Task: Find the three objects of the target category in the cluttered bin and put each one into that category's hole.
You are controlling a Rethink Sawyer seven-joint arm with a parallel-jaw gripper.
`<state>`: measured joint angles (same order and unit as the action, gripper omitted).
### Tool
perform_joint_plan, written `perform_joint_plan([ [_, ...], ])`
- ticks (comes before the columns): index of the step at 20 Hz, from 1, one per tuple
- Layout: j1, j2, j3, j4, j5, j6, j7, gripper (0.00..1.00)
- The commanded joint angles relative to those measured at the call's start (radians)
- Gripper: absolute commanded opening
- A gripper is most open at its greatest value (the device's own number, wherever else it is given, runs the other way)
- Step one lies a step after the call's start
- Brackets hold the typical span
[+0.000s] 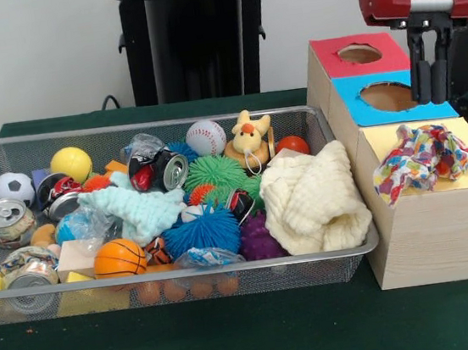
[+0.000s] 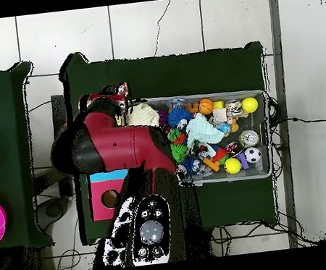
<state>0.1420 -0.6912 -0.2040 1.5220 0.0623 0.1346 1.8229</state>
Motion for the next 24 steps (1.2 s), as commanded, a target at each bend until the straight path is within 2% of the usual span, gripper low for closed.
perform_joint_plan([
  [1, -0.022, 0.056, 0.032, 0.016, -0.032, 0.073, 0.094, 0.0],
  [6, -0.04, 0.087, 0.065, 0.04, -0.04, 0.011, 0.103, 0.0],
  [12, -0.022, 0.12, 0.033, 0.042, -0.051, -0.047, 0.119, 0.0],
  [16, -0.027, 0.128, 0.043, 0.054, -0.054, -0.089, 0.13, 0.0],
  [24, 0.005, 0.134, 0.023, 0.076, -0.018, -0.038, 0.149, 0.0],
])
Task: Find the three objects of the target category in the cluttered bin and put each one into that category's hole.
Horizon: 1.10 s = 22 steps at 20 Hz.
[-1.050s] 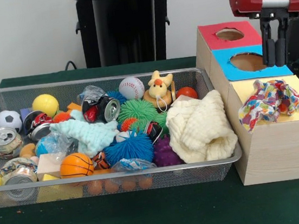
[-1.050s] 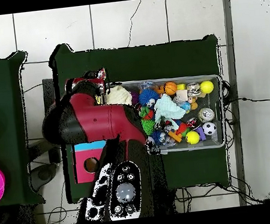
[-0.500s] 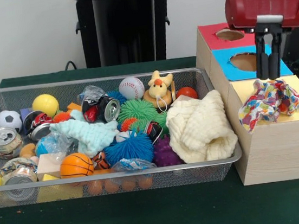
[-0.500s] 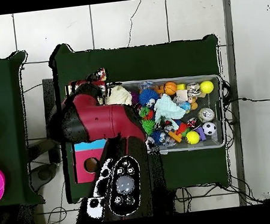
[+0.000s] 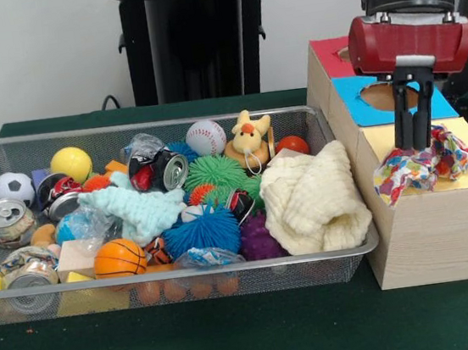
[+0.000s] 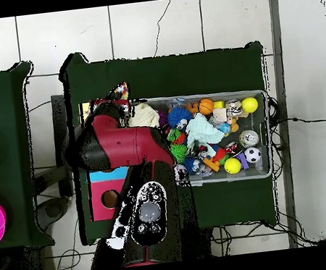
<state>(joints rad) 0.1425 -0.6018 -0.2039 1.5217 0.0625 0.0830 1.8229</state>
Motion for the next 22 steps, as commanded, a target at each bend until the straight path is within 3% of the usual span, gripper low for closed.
perform_joint_plan([
  [1, 0.004, 0.044, 0.028, 0.077, -0.018, 0.028, 0.145, 0.0],
  [9, 0.001, 0.046, 0.051, 0.076, -0.002, 0.146, 0.121, 0.0],
  [16, -0.026, 0.051, 0.083, 0.065, -0.019, 0.154, 0.089, 0.0],
  [22, -0.028, 0.06, 0.086, 0.053, -0.014, 0.232, 0.073, 0.0],
])
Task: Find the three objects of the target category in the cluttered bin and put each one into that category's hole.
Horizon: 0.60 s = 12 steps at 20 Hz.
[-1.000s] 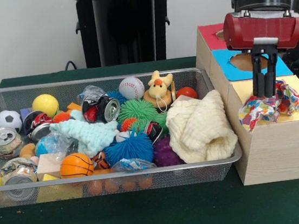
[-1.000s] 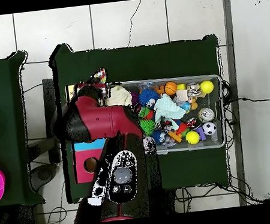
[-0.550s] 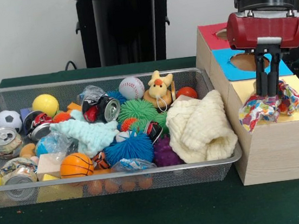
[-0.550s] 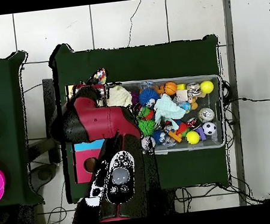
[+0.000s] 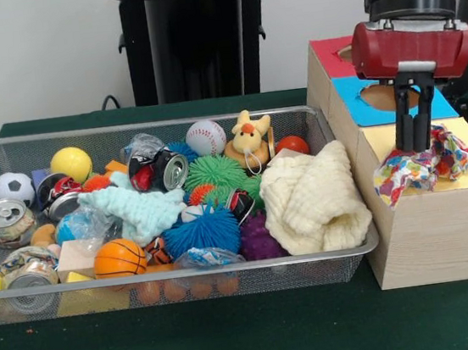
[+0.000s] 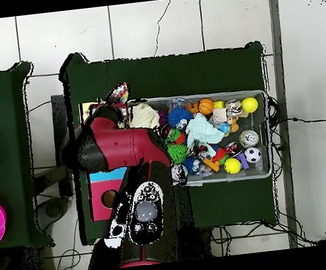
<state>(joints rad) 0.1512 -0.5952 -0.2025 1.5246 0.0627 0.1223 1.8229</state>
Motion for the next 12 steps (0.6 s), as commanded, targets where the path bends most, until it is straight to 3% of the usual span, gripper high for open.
perform_joint_plan([
  [1, -0.04, 0.053, 0.092, 0.05, -0.014, 0.194, 0.071, 0.0],
  [8, -0.102, 0.04, 0.209, 0.096, 0.022, 0.222, 0.078, 0.0],
  [12, -0.098, 0.03, 0.218, 0.097, 0.012, 0.225, 0.086, 0.0],
])
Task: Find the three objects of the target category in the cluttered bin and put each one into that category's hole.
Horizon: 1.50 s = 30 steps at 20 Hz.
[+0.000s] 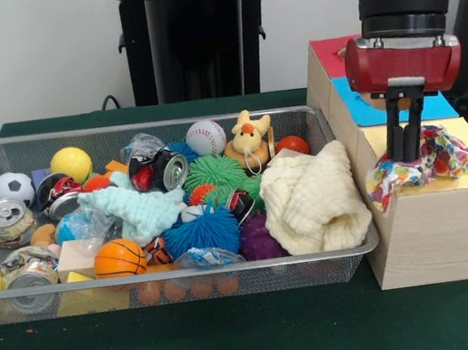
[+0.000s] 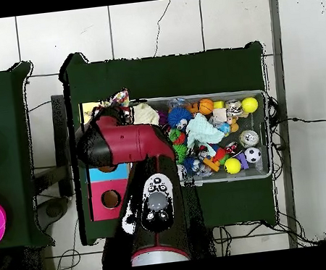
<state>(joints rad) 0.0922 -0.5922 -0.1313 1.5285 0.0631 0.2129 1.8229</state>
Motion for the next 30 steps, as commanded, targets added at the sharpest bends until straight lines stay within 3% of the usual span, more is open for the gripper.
perform_joint_plan([
  [1, -0.042, 0.026, 0.153, 0.093, 0.01, 0.137, 0.086, 0.0],
  [11, -0.051, 0.004, 0.194, 0.091, 0.01, 0.198, 0.069, 0.0],
  [18, -0.018, 0.02, 0.127, 0.072, 0.003, 0.246, 0.11, 0.0],
  [30, -0.009, 0.04, 0.099, 0.067, -0.016, 0.245, 0.115, 0.0],
])
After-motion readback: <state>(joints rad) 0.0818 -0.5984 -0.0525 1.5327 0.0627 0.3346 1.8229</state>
